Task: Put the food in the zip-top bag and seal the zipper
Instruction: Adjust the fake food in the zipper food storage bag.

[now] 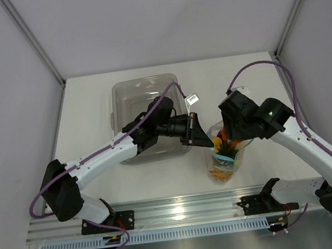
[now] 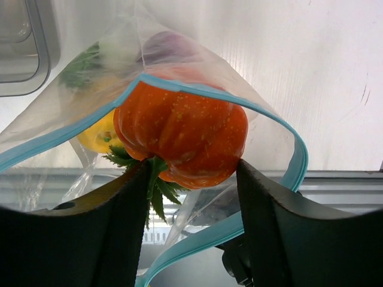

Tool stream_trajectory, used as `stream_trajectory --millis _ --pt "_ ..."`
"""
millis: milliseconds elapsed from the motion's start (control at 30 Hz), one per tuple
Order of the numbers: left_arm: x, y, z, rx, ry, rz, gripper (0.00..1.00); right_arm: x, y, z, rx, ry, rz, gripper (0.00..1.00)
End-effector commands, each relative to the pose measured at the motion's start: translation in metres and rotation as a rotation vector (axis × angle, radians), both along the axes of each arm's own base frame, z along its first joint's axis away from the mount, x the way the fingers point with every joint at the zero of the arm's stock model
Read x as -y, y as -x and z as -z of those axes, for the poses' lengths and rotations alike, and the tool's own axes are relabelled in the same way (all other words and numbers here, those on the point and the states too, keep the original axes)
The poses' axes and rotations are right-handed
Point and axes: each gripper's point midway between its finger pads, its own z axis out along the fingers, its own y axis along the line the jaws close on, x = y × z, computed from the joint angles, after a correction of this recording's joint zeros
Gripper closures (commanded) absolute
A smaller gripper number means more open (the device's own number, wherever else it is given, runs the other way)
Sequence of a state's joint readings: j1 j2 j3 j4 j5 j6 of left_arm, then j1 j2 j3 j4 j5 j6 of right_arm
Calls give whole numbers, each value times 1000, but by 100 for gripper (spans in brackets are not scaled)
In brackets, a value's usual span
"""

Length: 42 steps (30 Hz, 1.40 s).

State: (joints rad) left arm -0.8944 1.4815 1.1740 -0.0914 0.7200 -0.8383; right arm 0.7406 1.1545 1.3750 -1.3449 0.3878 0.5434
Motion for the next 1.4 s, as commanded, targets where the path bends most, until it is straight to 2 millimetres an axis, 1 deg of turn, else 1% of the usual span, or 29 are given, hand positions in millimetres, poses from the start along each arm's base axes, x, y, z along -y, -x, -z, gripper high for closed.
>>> stream_trajectory --millis 0,67,100,167,267,300,367,400,433,467,500,533,600,633,733,800,833,867,933,967,1067,1100,1133,1167,1200,1233,1300,1333,1367 --pt "1 5 -16 23 49 29 99 11 2 -19 18 29 -7 37" --pt "1 4 -15 21 47 27 99 10 2 -27 34 8 -2 32" --pt "2 4 -14 18 46 28 99 8 3 -34 47 -14 -8 24" --pt "3 4 -17 19 55 33 99 4 5 -38 47 -47 -30 19" --pt "4 4 -17 17 55 34 99 3 9 -39 42 -62 -38 17" --pt "4 4 -18 22 57 33 99 3 10 -43 48 -75 -33 17" --pt "3 3 -16 20 50 31 99 12 11 -52 76 -67 3 18" --pt "3 3 -17 24 52 31 99 15 11 -63 110 -93 37 20" --pt "3 4 -18 24 52 32 99 20 11 -68 127 -94 63 21" --pt "3 3 -17 24 50 29 99 29 12 -70 138 -75 97 23" --pt "3 3 -16 23 49 30 99 33 13 -74 156 -87 115 25" --pt "3 4 -17 22 50 31 99 35 15 -71 151 -99 142 30" --pt "3 3 -16 22 50 30 100 40 17 -64 133 -111 185 35" --pt "3 4 -17 23 51 31 99 44 19 -56 115 -104 209 39" --pt "3 4 -18 27 53 32 99 56 24 -45 96 -91 256 42" --pt "2 5 -16 25 47 35 99 67 26 -34 69 -66 291 43" --pt "1 5 -16 25 46 33 99 71 28 -31 63 -66 306 44" --pt "1 5 -16 28 47 34 99 73 30 -22 36 -51 316 44" --pt "0 6 -15 25 46 37 99 76 31 -14 20 -39 328 46" --pt "1 6 -15 24 46 38 99 76 32 -8 11 -35 325 46" --pt "1 6 -16 29 45 43 99 73 31 -4 12 -48 312 50" --pt "1 6 -17 29 45 43 99 72 31 2 0 -44 299 52" --pt "1 6 -17 29 45 43 99 68 27 2 10 -63 286 53" --pt "1 6 -20 34 52 48 99 60 27 4 -5 -94 262 55" --pt "2 6 -18 29 48 51 100 57 27 7 -11 -102 245 61" --pt "2 6 -18 29 47 54 99 51 23 4 0 -132 230 65" --pt "3 5 -20 35 45 56 99 40 23 0 0 -188 197 74" --pt "4 5 -19 34 40 58 99 35 20 -6 22 -215 175 84" --pt "5 5 -21 39 38 61 99 29 22 -7 16 -245 149 88"
